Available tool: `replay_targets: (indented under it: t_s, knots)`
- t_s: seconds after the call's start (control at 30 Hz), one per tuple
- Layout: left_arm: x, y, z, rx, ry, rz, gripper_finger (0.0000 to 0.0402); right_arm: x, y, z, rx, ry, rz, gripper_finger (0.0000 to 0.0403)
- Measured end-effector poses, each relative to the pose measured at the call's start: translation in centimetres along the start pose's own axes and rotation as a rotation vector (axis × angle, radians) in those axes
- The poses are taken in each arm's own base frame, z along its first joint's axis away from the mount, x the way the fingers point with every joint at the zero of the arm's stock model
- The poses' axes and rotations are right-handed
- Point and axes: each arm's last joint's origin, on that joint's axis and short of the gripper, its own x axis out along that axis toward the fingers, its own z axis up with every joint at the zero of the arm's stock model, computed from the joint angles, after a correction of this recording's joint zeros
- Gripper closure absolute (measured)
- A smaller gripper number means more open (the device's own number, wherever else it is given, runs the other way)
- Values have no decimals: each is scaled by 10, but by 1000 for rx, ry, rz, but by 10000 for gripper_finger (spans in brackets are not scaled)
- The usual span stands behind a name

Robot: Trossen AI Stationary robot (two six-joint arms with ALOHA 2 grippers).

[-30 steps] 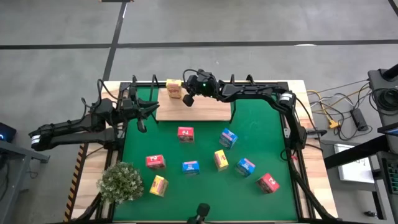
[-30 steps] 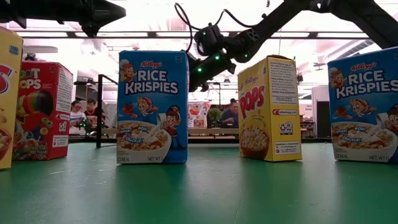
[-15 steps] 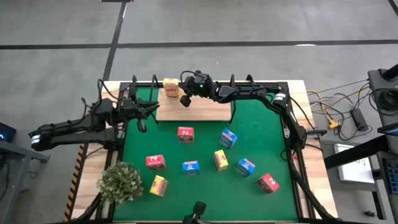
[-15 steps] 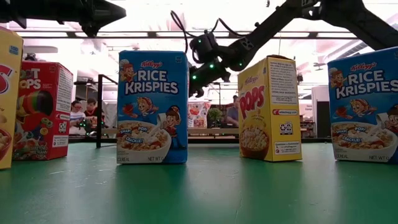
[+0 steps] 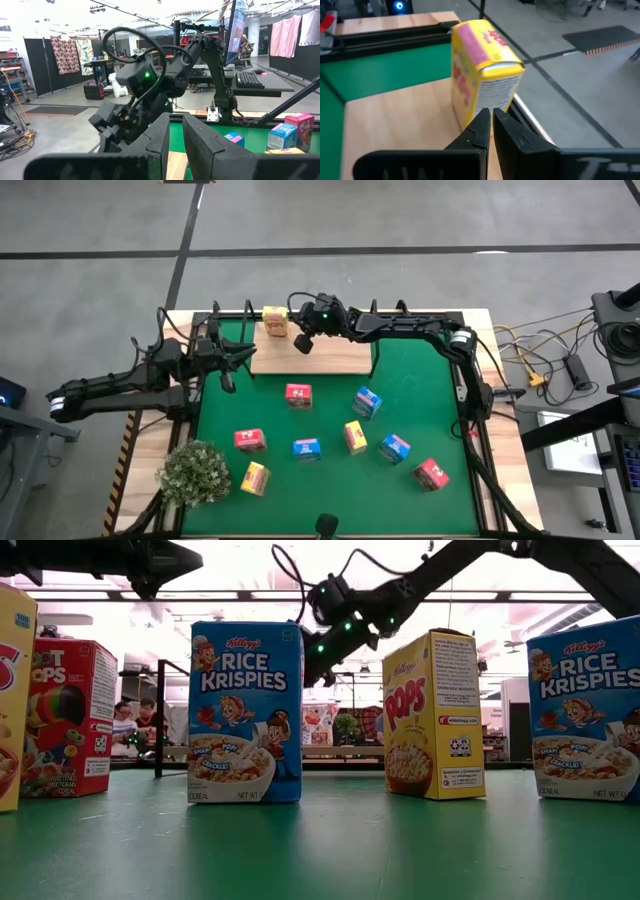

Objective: Stack cereal on shelf
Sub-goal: Put the top yellow cereal box on the shelf

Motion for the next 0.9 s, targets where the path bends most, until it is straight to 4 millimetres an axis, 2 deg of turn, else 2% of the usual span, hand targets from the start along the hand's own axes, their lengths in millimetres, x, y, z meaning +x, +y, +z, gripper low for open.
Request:
replay_targets:
  t_s: [0.2, 0.37, 0.7, 0.9]
  knots:
    - [0, 0, 0, 10, -3, 1, 365, -10, 17, 7, -1, 17, 57, 390]
    - [0, 0, 1, 46, -15, 2, 365, 3, 26, -3, -21, -4, 81, 390]
    - [0, 0, 3, 59, -33, 4, 365, 12, 20, -8, -22, -38, 56, 390]
    - [0, 0, 3, 59, -33, 4, 365, 27, 23, -18, -41, -99, 58, 390]
